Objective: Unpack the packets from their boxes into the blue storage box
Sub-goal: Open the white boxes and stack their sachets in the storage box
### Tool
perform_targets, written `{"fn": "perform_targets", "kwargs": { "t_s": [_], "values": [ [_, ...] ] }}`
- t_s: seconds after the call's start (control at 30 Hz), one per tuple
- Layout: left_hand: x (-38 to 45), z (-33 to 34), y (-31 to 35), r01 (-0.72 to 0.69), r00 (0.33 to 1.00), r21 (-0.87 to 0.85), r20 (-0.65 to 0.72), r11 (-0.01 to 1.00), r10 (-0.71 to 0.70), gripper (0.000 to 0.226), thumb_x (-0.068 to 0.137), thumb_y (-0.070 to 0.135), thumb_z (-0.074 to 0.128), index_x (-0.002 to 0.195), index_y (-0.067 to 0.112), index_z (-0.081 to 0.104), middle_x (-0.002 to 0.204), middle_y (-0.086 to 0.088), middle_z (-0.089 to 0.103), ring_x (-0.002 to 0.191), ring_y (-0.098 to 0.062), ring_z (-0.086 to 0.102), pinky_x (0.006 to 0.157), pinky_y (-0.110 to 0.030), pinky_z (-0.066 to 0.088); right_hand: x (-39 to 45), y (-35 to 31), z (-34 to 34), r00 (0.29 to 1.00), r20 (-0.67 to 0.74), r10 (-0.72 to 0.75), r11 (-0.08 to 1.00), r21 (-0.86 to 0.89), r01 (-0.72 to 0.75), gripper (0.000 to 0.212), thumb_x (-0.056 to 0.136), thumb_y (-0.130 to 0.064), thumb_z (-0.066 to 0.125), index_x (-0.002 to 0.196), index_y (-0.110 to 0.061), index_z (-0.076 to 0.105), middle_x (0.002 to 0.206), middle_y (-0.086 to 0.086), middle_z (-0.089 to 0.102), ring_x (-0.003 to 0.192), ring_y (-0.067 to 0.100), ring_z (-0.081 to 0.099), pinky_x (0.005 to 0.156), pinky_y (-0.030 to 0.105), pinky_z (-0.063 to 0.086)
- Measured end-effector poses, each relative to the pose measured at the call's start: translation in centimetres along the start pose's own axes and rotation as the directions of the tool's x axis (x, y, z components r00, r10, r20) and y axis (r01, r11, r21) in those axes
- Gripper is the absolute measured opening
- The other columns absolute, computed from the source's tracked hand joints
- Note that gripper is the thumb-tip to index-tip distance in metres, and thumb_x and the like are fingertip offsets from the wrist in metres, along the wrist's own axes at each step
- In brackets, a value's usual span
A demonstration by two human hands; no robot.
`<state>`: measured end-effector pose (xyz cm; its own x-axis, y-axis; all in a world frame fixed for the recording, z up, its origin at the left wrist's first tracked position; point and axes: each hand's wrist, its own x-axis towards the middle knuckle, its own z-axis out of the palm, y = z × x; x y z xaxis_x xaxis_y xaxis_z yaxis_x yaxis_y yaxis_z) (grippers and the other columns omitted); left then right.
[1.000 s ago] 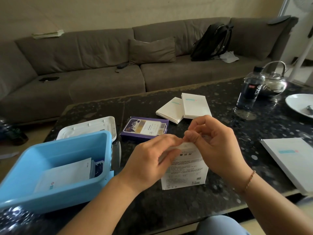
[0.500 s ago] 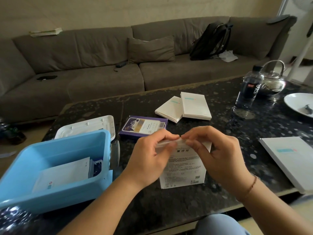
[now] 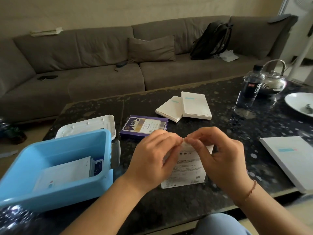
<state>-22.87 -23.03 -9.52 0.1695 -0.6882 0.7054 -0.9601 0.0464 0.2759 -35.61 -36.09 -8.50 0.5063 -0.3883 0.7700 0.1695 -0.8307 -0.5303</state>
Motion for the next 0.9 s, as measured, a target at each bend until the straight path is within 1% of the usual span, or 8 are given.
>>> {"fn": "perform_targets", "kwargs": {
  "t_s": [0.1, 0.17, 0.27, 0.47, 0.6, 0.67, 0.77, 0.9],
  "values": [
    [0.1, 0.3, -0.1, 0.031, 0.999, 0.014, 0.013, 0.999, -0.031, 0.031, 0.098, 0.039, 0.055, 0.101, 0.01, 0.067, 0.097, 0.003, 0.069, 0.089, -0.014, 0.06, 0.073, -0.035, 0.053, 0.1, 0.1, -0.1, 1.0, 0.016, 0.015, 1.0, 0.022, -0.015, 0.008, 0.086, -0.015, 0.073, 0.089, -0.011, 0.067, 0.081, -0.005, 0.073, 0.074, 0.004, 0.07, 0.062, 0.024, 0.056],
    [0.0, 0.6, -0.1, 0.06, 0.998, -0.019, -0.007, 0.998, -0.06, 0.036, 0.097, 0.045, 0.053, 0.106, 0.012, 0.065, 0.101, 0.004, 0.069, 0.093, -0.014, 0.061, 0.075, -0.036, 0.054, 0.5, 0.0, -0.1, 0.999, 0.025, 0.044, 0.998, 0.045, -0.046, 0.01, 0.084, -0.012, 0.074, 0.089, -0.01, 0.066, 0.079, -0.005, 0.073, 0.075, 0.002, 0.07, 0.065, 0.016, 0.055],
    [-0.3, 1.4, -0.2, 0.036, 0.998, -0.058, -0.058, 0.998, -0.039, 0.027, 0.097, 0.036, 0.057, 0.116, 0.018, 0.058, 0.112, 0.005, 0.065, 0.102, -0.015, 0.059, 0.082, -0.037, 0.053, 0.9, -0.1, -0.3, 0.993, 0.044, 0.108, 0.989, 0.098, -0.112, 0.01, 0.084, -0.013, 0.074, 0.089, -0.011, 0.066, 0.079, -0.005, 0.073, 0.076, 0.002, 0.071, 0.068, 0.013, 0.054],
    [-0.6, 1.9, -0.2, -0.006, 0.99, -0.088, -0.14, 0.996, -0.007, 0.018, 0.093, 0.025, 0.065, 0.102, 0.009, 0.066, 0.112, 0.001, 0.066, 0.104, -0.017, 0.06, 0.087, -0.036, 0.052, 1.5, -0.5, -0.7, 0.976, 0.1, 0.194, 0.967, 0.151, -0.207, 0.01, 0.084, -0.013, 0.074, 0.084, -0.016, 0.064, 0.075, -0.007, 0.073, 0.071, 0.003, 0.071, 0.063, 0.008, 0.049],
    [-0.4, 1.5, 0.2, 0.022, 0.988, 0.067, -0.152, 0.997, -0.012, 0.029, 0.091, 0.036, 0.067, 0.098, 0.009, 0.071, 0.106, 0.002, 0.07, 0.104, -0.019, 0.062, 0.09, -0.038, 0.049, 2.0, -0.9, -0.7, 0.964, 0.122, 0.238, 0.956, 0.149, -0.254, 0.009, 0.082, -0.015, 0.076, 0.083, -0.014, 0.066, 0.071, -0.009, 0.072, 0.068, 0.002, 0.069, 0.06, 0.01, 0.05],
    [-0.2, 1.4, 0.6, 0.032, 0.988, 0.12, -0.151, 0.992, -0.014, 0.027, 0.09, 0.036, 0.068, 0.099, 0.01, 0.071, 0.102, 0.003, 0.071, 0.101, -0.018, 0.062, 0.089, -0.037, 0.048, 2.2, -0.9, -0.6, 0.963, 0.119, 0.241, 0.958, 0.133, -0.256, 0.009, 0.082, -0.015, 0.076, 0.083, -0.014, 0.066, 0.07, -0.01, 0.072, 0.066, 0.001, 0.069, 0.06, 0.014, 0.052],
    [-0.2, 1.6, 1.0, 0.075, 0.987, 0.05, -0.149, 0.996, -0.067, 0.023, 0.092, 0.03, 0.067, 0.102, 0.01, 0.071, 0.104, 0.004, 0.071, 0.099, -0.015, 0.063, 0.087, -0.037, 0.05, 1.9, -0.9, -0.2, 0.978, 0.069, 0.197, 0.976, 0.08, -0.202, 0.009, 0.083, -0.014, 0.075, 0.083, -0.013, 0.066, 0.071, -0.011, 0.073, 0.065, 0.0, 0.07, 0.06, 0.016, 0.054],
    [-0.4, 1.9, 1.1, 0.105, 0.987, -0.075, -0.118, 0.992, -0.114, 0.02, 0.093, 0.022, 0.068, 0.107, 0.009, 0.071, 0.11, 0.002, 0.069, 0.103, -0.017, 0.061, 0.085, -0.039, 0.052, 1.3, -0.8, -0.2, 0.991, 0.06, 0.122, 0.991, 0.039, -0.125, 0.011, 0.082, -0.012, 0.076, 0.085, -0.013, 0.066, 0.075, -0.011, 0.072, 0.072, -0.004, 0.069, 0.063, 0.006, 0.05]
  ]
}}
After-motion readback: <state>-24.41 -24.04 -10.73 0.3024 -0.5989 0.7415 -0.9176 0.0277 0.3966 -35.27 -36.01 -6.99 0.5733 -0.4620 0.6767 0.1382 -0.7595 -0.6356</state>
